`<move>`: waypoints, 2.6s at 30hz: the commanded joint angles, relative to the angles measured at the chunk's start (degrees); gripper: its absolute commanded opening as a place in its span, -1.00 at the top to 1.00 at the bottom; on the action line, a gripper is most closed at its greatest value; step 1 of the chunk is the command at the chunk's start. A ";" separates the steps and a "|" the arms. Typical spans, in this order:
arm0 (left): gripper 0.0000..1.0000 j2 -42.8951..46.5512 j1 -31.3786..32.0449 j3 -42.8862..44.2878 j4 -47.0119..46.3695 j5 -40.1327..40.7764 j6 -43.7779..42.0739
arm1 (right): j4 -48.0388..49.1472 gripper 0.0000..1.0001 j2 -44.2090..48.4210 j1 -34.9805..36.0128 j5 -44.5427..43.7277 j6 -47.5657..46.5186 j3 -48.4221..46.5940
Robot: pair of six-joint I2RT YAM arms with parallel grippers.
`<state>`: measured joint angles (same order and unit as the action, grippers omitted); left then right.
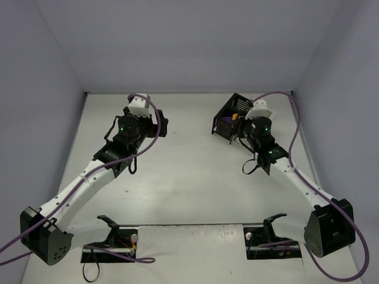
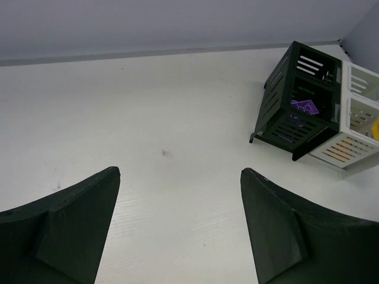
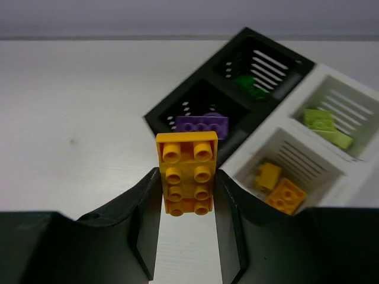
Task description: Sort the legos into containers by color
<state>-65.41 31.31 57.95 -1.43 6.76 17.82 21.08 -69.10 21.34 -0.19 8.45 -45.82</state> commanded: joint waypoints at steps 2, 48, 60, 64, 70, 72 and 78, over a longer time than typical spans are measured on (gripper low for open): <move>-0.52 1.16 -0.46 2.52 -1.47 2.20 0.72 | 1.07 1.00 2.04 -4.20 -9.66 -0.72 0.82; -0.52 3.88 -0.90 4.09 0.46 2.02 -0.60 | -14.04 -1.00 23.19 -13.78 4.75 4.82 -0.85; -0.53 16.87 -0.90 4.89 18.11 11.15 -4.38 | -22.66 -1.00 40.18 -13.78 2.03 7.02 0.91; -0.53 22.24 -0.90 2.70 22.61 14.06 -3.85 | -23.28 -1.00 42.81 -13.70 1.68 8.34 1.61; -0.53 31.38 -0.90 -4.33 25.16 18.36 -0.86 | -24.68 -1.00 46.15 -13.52 1.16 8.25 3.11; -0.53 33.58 -0.90 -5.74 25.95 19.25 0.19 | -24.77 -1.00 47.12 -13.43 0.37 8.51 3.98; -0.53 35.96 -0.90 -10.05 26.31 19.87 1.34 | -25.38 -1.00 48.10 -12.91 -1.83 9.66 5.39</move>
<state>-28.99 30.63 48.51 25.91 25.21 18.00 -7.35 -20.40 7.99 0.27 16.91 -40.49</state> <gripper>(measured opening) 0.763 0.999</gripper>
